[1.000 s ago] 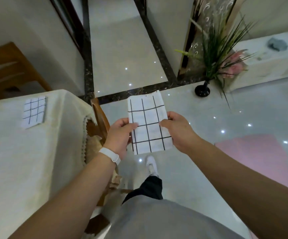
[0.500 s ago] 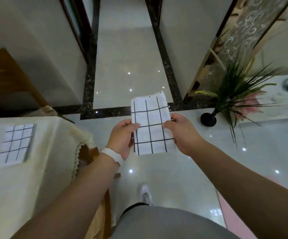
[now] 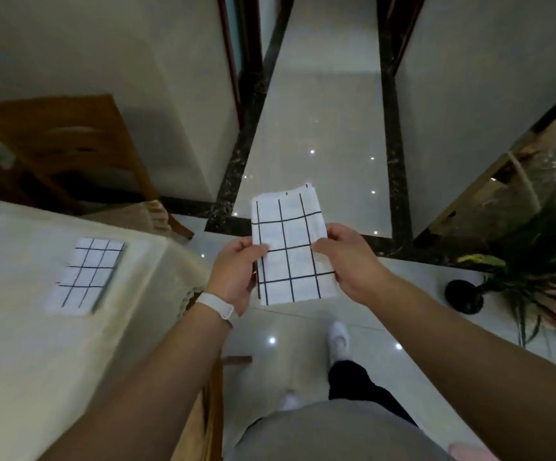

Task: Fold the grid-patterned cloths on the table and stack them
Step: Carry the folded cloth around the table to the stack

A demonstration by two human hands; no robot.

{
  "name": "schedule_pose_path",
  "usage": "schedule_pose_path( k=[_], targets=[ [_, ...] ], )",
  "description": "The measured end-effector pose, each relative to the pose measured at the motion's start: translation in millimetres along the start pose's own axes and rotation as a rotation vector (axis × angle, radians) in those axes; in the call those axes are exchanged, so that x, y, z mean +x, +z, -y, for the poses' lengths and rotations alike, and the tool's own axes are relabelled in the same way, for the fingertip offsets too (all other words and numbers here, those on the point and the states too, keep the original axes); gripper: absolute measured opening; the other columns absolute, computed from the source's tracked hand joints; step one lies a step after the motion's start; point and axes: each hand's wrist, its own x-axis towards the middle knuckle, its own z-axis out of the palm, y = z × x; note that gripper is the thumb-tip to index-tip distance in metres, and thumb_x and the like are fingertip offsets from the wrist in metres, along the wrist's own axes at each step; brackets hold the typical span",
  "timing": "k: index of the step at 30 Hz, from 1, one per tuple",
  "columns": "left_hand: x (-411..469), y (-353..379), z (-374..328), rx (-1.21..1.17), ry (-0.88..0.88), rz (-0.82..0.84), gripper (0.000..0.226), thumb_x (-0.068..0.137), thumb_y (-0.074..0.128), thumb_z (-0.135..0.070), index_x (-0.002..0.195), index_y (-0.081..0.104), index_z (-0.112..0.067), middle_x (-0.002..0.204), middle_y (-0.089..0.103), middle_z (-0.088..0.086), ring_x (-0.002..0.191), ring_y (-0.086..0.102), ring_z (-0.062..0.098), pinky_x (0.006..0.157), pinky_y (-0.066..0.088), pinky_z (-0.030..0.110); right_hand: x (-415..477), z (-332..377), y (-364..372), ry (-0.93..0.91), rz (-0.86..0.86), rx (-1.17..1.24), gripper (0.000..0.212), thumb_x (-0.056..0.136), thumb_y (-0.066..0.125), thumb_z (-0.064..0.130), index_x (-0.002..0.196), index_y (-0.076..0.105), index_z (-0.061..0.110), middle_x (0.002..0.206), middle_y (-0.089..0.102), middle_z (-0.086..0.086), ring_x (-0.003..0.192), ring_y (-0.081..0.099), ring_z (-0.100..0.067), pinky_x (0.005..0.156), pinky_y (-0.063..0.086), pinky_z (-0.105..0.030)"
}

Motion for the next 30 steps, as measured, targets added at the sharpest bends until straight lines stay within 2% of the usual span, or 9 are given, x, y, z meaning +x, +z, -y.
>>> schedule_pose_path(
  k=[3,6,8,10,13,17,20,25,30],
  targets=[
    [20,-1,-12,-0.034,0.013,-0.112,0.023,0.089,0.061,-0.007,0.112,0.061,-0.003,0.103,0.072,0.016,0.098,0.067,0.036,0.088,0.052,0.058,33,18,13,0.004,0.096,-0.049,0.020,0.084,0.058,0.003,0.098,0.067,0.012,0.098,0.073,-0.011,0.091,0.070,-0.029,0.086,0.056,-0.051],
    [41,0,-27,-0.084,0.045,-0.196,0.014,0.089,0.060,-0.006,0.103,0.063,-0.008,0.098,0.073,0.013,0.092,0.069,0.032,0.086,0.055,0.052,66,45,24,-0.031,0.194,-0.115,0.020,0.077,0.060,0.008,0.093,0.068,0.017,0.094,0.073,-0.008,0.090,0.070,-0.028,0.085,0.057,-0.050],
    [53,2,-37,-0.118,0.063,-0.262,0.010,0.089,0.060,-0.006,0.096,0.063,-0.012,0.091,0.074,0.009,0.079,0.071,0.023,0.072,0.059,0.041,88,64,31,-0.048,0.259,-0.160,0.020,0.073,0.061,0.013,0.091,0.068,0.018,0.093,0.073,-0.008,0.089,0.070,-0.029,0.084,0.057,-0.051],
    [65,6,-46,-0.144,0.078,-0.313,0.010,0.090,0.059,-0.005,0.095,0.062,-0.013,0.087,0.073,0.006,0.066,0.069,0.014,0.053,0.054,0.027,109,81,35,-0.073,0.322,-0.189,0.017,0.076,0.060,0.011,0.090,0.068,0.018,0.093,0.072,-0.009,0.090,0.069,-0.030,0.085,0.056,-0.050],
    [82,12,-57,-0.196,0.083,-0.417,0.009,0.089,0.059,-0.003,0.093,0.061,-0.010,0.084,0.071,0.007,0.060,0.067,0.012,0.047,0.050,0.023,140,98,41,-0.076,0.418,-0.234,0.017,0.082,0.058,0.007,0.092,0.066,0.018,0.094,0.071,-0.007,0.089,0.068,-0.026,0.084,0.057,-0.047],
    [93,12,-68,-0.245,0.106,-0.543,0.006,0.088,0.060,-0.002,0.090,0.060,-0.008,0.082,0.070,0.010,0.065,0.066,0.020,0.057,0.055,0.032,173,113,57,-0.058,0.563,-0.297,0.018,0.088,0.057,0.009,0.098,0.064,0.020,0.094,0.070,-0.003,0.087,0.067,-0.024,0.070,0.054,-0.034],
    [92,5,-73,-0.308,0.108,-0.623,0.009,0.088,0.059,-0.002,0.084,0.057,-0.010,0.079,0.070,0.010,0.064,0.067,0.021,0.058,0.054,0.035,185,122,79,-0.026,0.660,-0.311,0.020,0.088,0.057,0.009,0.103,0.064,0.020,0.098,0.070,-0.006,0.088,0.068,-0.024,0.066,0.055,-0.034],
    [91,-27,-79,-0.452,0.124,-0.757,0.008,0.086,0.061,-0.004,0.093,0.062,-0.006,0.095,0.072,0.020,0.082,0.069,0.035,0.076,0.056,0.056,190,124,134,0.002,0.801,-0.412,0.029,0.082,0.060,0.017,0.109,0.064,0.024,0.100,0.072,0.000,0.090,0.069,-0.021,0.080,0.058,-0.046],
    [99,-74,-70,-0.532,0.112,-0.867,0.018,0.086,0.062,-0.004,0.103,0.062,0.000,0.101,0.070,0.023,0.091,0.067,0.041,0.084,0.053,0.058,199,113,197,0.033,0.904,-0.468,0.022,0.087,0.057,0.005,0.104,0.065,0.017,0.099,0.072,-0.007,0.091,0.070,-0.025,0.081,0.058,-0.047]
  ],
)
